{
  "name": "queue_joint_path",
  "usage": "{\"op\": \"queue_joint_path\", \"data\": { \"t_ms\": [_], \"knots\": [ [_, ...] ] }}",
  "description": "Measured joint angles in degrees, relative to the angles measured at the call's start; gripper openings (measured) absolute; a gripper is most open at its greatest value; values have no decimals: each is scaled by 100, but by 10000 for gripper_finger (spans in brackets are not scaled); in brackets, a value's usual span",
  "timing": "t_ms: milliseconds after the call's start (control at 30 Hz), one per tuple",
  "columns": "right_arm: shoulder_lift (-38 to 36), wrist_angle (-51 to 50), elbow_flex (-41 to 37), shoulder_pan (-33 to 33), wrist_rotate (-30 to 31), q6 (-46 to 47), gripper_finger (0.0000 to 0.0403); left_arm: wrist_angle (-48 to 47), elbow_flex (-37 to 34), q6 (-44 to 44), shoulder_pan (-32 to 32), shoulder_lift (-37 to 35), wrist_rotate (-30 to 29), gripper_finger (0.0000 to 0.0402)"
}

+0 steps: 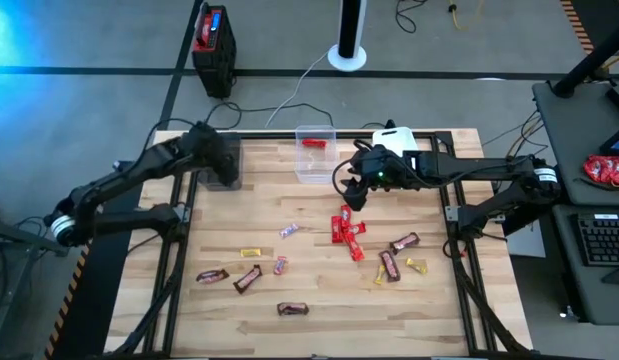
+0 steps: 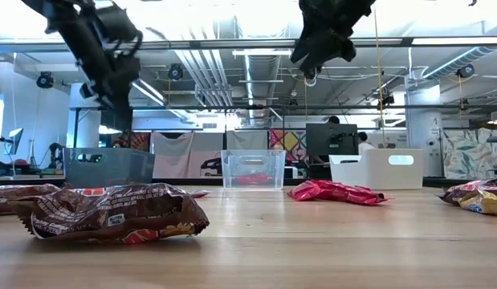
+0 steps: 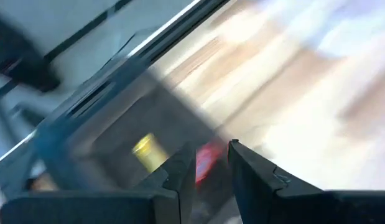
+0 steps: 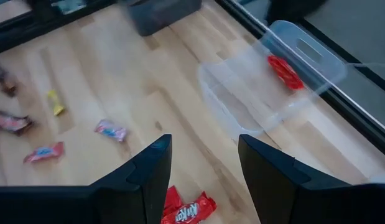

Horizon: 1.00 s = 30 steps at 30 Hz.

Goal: Sort candy by brand, put in halloween buckets
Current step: Put the brown chocolate bar into the white bin

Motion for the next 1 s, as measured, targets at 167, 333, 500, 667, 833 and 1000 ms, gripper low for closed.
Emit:
{"op": "queue_joint_path", "data": {
  "t_ms": [167, 333, 500, 667, 833, 1000],
  "knots": [
    [263, 483, 0, 162, -475, -673, 180, 340, -25, -147, -1275, -610, 231, 80],
    [764, 1057, 0, 459, -579, -1684, 180, 822, -132, -428, -2895, -975, 96, 80],
    [1286, 1611, 0, 671, -585, -2208, 180, 940, -163, -743, -4267, -976, -1069, 80],
    [1836, 1908, 53, 723, -586, -2350, 180, 1029, -335, -737, -5167, -795, -1216, 80],
    [2272, 1783, 142, 721, -567, -2020, 180, 1247, -634, -708, -5495, -582, -1229, 80],
    [2439, 522, 341, 726, -569, -1176, 180, 1657, -917, -703, -5499, -401, -1233, 80]
  ]
}}
